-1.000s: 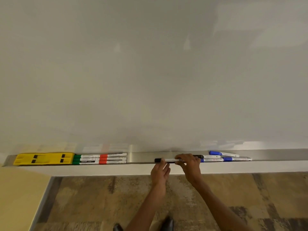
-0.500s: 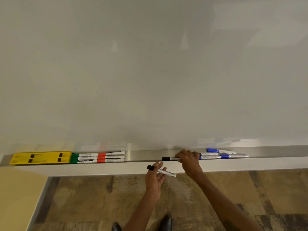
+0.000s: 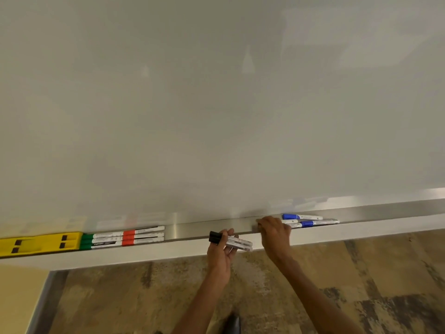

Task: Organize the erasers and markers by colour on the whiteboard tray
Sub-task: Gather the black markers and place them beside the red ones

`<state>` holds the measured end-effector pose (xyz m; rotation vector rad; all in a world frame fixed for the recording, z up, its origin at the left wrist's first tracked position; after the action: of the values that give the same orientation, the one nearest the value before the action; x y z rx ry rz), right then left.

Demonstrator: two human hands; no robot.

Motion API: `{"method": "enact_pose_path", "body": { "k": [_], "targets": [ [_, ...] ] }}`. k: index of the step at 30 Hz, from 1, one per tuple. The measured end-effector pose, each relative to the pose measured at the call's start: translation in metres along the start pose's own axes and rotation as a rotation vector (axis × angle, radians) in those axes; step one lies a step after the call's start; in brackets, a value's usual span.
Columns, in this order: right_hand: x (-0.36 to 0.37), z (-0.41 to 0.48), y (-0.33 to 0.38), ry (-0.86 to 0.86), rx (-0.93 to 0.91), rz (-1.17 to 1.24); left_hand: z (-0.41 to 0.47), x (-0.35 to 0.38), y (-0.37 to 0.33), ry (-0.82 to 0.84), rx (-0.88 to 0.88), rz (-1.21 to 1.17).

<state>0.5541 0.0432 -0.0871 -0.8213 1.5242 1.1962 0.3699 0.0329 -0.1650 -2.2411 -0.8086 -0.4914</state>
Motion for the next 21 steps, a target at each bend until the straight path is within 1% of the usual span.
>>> {"method": "enact_pose_path", "body": {
  "k": [1,3,5,11,14,17,19,21],
  "targets": [
    [0.001,0.003,-0.014,0.028,0.067,-0.053,0.0,0.001,0.002,-0.002,-0.002,0.0],
    [0.007,0.007,-0.03,0.093,0.119,-0.142,0.0,0.002,0.007,-0.014,-0.013,-0.007],
    [0.014,0.007,-0.029,0.121,0.099,-0.199,0.0,0.003,0.013,-0.019,-0.023,-0.004],
    [0.014,0.015,-0.011,0.077,0.072,-0.231,0.001,0.003,0.023,-0.008,-0.025,0.032],
    [0.016,0.016,-0.001,0.07,-0.009,-0.237,0.002,0.0,0.021,-0.006,-0.022,0.032],
    [0.005,0.012,0.015,-0.016,-0.103,-0.188,0.003,0.001,0.013,0.015,-0.005,0.03],
    [-0.003,0.007,0.034,-0.09,-0.213,-0.138,0.003,0.005,0.007,0.034,0.005,0.026],
    [-0.009,0.003,0.06,-0.124,-0.318,-0.036,0.001,0.011,0.001,0.05,0.012,0.02]
  ]
}}
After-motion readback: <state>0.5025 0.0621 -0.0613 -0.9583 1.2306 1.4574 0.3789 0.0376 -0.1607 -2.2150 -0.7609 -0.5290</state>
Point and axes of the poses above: each hand's wrist, its own z-axis towards the middle knuckle, its own x-axis out of the palm, y = z × x, the point moved 10 cm from there along z, towards the middle knuckle, and after that the axes turned 6 degrees about -z, right-handed, at the moved point
